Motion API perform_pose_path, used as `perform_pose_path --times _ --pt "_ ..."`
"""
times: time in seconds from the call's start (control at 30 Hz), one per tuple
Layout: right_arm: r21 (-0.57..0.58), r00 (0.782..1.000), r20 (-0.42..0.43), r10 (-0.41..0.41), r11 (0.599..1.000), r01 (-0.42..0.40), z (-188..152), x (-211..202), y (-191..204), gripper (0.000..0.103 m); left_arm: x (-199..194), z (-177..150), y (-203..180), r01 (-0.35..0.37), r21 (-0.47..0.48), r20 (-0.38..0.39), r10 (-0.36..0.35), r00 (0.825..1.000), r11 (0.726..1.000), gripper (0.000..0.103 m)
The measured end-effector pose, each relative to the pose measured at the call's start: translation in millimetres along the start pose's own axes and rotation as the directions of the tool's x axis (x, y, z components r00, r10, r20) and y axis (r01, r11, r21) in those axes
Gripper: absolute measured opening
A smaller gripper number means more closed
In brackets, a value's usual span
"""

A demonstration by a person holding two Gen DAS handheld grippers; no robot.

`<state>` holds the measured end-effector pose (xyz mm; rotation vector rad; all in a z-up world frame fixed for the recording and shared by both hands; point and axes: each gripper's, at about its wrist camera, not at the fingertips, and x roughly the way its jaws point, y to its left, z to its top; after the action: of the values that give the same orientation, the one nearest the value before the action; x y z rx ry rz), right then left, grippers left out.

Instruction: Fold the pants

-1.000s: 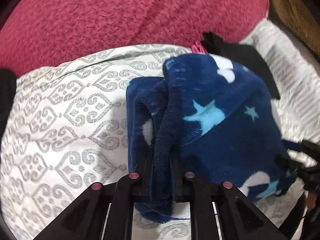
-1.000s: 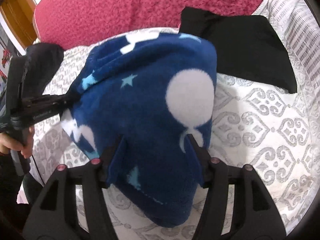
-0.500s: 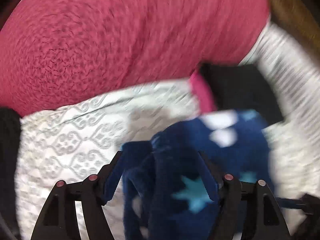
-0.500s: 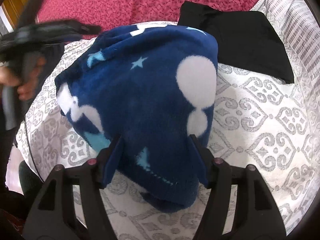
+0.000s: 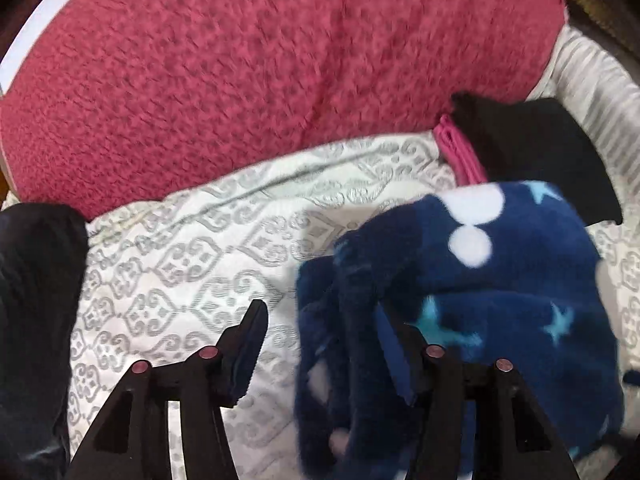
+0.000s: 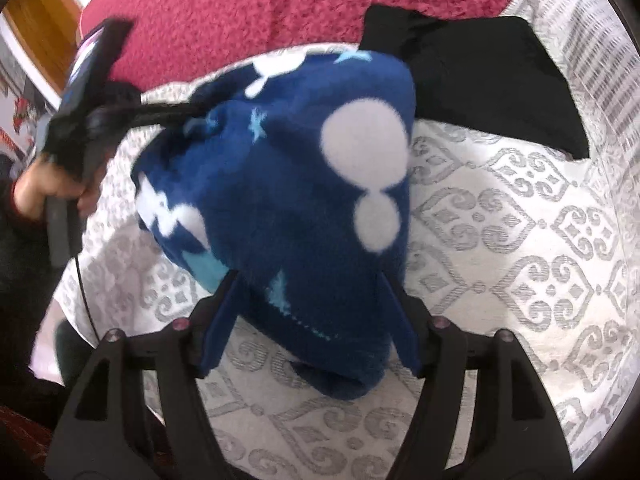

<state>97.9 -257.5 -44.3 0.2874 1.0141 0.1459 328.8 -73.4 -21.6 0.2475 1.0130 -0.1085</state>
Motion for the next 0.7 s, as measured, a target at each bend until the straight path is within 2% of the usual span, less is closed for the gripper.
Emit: perform_pose_path --times 0.07,0.17,0.2,0.37,0.7 --pt "-0.015 0.999 0.025 -0.036 0.999 0.036 5 -6 -1 0.069 -10 -6 1 0.007 -0.004 -0.003 -0.007 1.0 1.0 0.074" --pt "-0.013 0.996 0.043 -0.072 0.997 0.073 14 -8 -2 0.069 14 -27 0 0.031 0.026 -0.113 -0.028 0.993 0.999 0.076" --pt "-0.002 0.996 0.043 -0.079 0.997 0.079 16 -7 -3 0.069 16 -34 0 0.033 0.025 -0.122 -0.03 0.992 0.999 0.076" --pt "-0.006 0.996 0.023 -0.085 0.996 0.085 19 -3 3 0.069 26 -48 17 0.099 -0.085 -0.117 -0.108 0.987 0.991 0.08" --pt "0.003 0.993 -0.078 -0.094 0.996 0.094 8 23 -7 0.07 28 -55 25 0.142 -0.109 -0.104 -0.153 0.983 0.984 0.08"
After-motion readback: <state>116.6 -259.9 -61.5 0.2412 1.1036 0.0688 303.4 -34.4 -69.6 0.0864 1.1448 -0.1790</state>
